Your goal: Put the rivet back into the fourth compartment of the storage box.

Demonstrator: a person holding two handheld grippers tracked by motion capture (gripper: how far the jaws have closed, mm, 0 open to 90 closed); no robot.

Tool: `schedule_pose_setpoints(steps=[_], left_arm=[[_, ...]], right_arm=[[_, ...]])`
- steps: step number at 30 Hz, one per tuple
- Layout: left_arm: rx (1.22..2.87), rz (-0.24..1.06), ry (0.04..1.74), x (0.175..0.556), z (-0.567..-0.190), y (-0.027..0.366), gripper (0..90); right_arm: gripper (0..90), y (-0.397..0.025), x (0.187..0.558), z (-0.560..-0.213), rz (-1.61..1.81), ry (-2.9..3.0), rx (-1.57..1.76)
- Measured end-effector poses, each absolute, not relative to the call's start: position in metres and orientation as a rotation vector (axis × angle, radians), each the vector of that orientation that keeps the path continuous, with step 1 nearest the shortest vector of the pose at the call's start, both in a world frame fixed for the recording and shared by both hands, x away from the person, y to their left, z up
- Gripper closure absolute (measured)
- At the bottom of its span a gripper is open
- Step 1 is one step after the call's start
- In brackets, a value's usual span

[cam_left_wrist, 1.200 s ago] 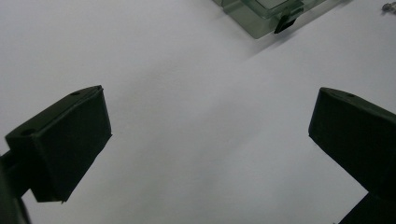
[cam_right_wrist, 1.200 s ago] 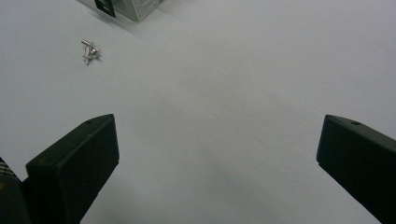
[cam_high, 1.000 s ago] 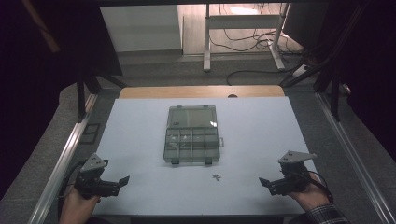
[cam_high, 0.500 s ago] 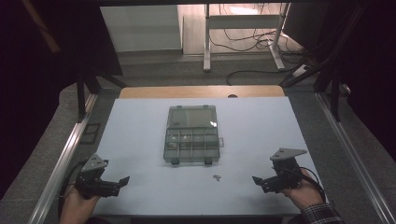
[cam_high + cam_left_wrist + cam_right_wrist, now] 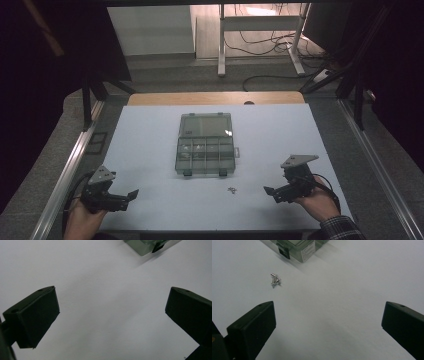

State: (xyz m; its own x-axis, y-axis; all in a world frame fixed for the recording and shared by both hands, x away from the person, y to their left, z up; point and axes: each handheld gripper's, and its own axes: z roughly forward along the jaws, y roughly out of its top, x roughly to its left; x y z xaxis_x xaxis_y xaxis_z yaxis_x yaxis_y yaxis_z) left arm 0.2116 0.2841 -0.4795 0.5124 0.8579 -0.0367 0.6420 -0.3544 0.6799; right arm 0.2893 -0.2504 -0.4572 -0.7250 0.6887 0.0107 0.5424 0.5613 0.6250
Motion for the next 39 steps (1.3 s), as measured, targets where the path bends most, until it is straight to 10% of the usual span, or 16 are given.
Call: schedule_pose_setpoints(steps=[39], left_arm=[[2.145, 0.437, 1.209, 0.212, -0.481, 0.281, 0.0]], right_arm=[[0.0, -0.181, 0.32, -0.465, 0.765, 2.708, 0.953]])
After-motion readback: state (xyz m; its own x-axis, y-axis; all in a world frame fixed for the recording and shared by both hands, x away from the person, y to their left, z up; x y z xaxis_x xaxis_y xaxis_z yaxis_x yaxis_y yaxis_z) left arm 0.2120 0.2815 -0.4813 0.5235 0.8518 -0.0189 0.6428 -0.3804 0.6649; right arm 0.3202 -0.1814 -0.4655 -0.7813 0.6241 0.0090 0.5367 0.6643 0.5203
